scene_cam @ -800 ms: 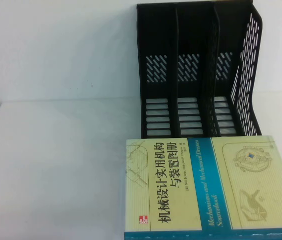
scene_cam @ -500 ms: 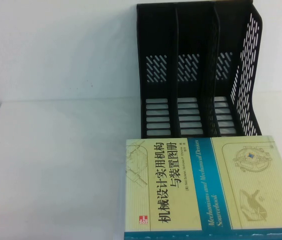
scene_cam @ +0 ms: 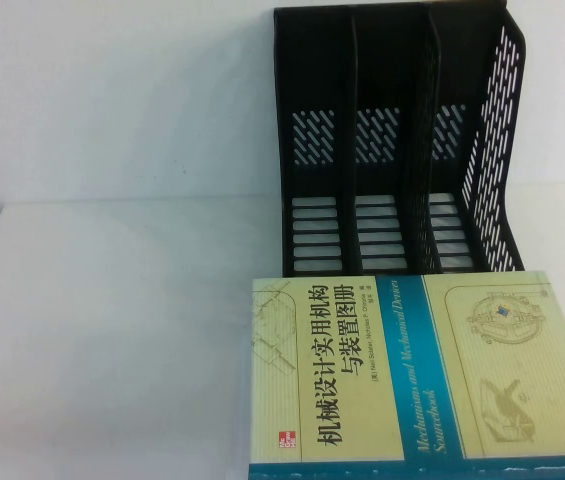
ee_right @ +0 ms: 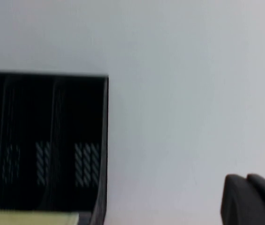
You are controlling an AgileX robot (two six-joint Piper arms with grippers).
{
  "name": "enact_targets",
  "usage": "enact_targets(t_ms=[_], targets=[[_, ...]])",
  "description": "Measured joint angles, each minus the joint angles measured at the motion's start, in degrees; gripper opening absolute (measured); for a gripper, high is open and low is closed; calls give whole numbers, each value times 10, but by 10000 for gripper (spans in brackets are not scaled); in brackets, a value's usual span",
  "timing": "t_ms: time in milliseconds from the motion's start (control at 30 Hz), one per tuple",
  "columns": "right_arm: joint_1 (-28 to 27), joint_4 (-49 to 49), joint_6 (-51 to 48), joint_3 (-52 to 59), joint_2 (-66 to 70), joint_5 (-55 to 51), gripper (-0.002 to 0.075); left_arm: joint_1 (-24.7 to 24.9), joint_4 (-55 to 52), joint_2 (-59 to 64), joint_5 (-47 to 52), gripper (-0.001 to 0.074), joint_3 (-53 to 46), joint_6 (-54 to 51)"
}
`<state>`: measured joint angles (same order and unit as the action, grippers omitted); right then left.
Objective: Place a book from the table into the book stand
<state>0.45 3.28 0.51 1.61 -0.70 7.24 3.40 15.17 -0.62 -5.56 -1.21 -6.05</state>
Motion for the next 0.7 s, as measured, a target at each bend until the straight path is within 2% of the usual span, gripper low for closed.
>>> enact_targets(t_ms=[267, 433, 700], targets=[[0, 0, 35, 0, 0, 156, -3, 0, 4, 0, -154, -4, 0, 0], [0, 0, 93, 0, 0, 171, -3, 0, 6, 0, -180, -4, 0, 0], [0, 15, 107, 0, 0, 188, -3, 0, 8, 0, -212, -4, 0, 31]])
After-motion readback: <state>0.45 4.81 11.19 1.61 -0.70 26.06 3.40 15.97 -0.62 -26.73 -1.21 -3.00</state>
